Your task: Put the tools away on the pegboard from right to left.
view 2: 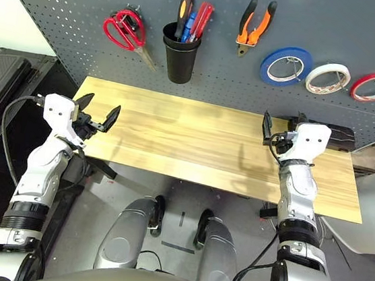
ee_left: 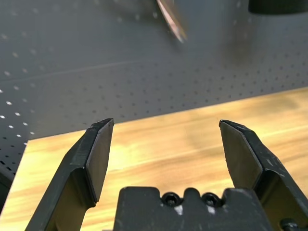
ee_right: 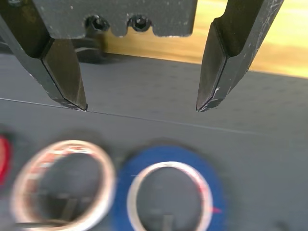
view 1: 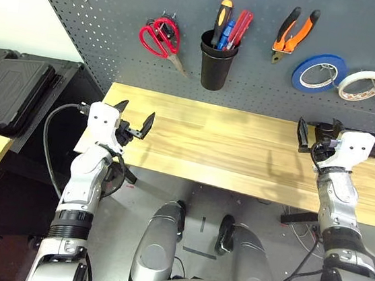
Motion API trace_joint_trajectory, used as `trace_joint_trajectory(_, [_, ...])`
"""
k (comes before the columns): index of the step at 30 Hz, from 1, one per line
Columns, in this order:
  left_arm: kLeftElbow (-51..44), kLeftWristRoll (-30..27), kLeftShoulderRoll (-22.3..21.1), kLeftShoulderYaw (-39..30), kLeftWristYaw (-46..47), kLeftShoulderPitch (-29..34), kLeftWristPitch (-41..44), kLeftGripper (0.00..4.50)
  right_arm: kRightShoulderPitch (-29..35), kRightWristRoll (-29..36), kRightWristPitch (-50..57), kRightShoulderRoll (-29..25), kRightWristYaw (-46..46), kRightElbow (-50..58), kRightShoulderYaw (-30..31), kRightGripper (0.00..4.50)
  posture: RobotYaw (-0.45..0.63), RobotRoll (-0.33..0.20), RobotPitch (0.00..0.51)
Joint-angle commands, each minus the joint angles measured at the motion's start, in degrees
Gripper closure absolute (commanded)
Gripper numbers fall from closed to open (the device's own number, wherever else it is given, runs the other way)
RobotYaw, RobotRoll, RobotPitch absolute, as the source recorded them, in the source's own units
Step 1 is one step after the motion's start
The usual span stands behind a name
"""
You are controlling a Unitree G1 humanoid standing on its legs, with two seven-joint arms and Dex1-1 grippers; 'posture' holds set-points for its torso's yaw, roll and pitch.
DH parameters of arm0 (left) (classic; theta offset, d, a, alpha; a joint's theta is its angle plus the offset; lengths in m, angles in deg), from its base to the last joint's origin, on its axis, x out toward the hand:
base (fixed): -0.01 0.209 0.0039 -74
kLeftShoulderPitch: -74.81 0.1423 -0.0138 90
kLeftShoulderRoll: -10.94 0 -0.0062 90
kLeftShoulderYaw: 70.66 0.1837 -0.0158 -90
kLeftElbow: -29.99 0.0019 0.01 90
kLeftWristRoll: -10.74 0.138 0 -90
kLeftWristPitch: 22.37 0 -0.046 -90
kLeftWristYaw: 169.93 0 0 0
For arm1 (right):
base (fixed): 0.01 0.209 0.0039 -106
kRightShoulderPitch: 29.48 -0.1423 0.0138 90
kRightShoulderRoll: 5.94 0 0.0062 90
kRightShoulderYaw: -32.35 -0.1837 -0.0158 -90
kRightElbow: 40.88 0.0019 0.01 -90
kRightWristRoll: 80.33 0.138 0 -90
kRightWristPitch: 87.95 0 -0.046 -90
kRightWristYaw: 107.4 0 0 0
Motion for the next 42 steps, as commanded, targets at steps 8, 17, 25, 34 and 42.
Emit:
trace_joint_trajectory(8, [9.78, 1.34, -1.08, -0.11, -0.06, -3.51, -6.04, 0.01, 0.3, -1.14, -4.67, -0.45, -6.16, -4.63, -1.35, 0.0, 0.16, 0.0, 0.133])
trace_joint_trajectory(17, [19.57, 1.47, -0.43, -2.13, 3.92, -7.87, -12.08, 0.01, 0.75, -1.41, -6.82, -1.28, -9.77, -5.53, -2.56, 0.0, 0.1, 0.0, 0.102])
trace_joint_trajectory(25, [26.61, 1.69, -0.35, -4.72, 9.22, -11.23, -15.06, 0.01, 0.63, -0.83, -7.78, -3.05, -8.54, -7.32, -3.16, 0.0, 0.07, 0.0, 0.092])
trace_joint_trajectory(34, [31.04, 3.69, -0.86, -6.22, 17.34, -11.44, -18.5, 0.01, -1.59, 0.0, -7.05, -3.92, -4.39, -8.98, -2.65, 0.0, 0.08, 0.0, 0.099])
trace_joint_trajectory(42, [30.9, 3.67, -1.17, -5.98, 18.3, -10.78, -18.74, 0.01, -4.68, -0.62, -6.91, -3.64, -3.61, -11.61, -2.38, 0.0, 0.07, 0.0, 0.112])
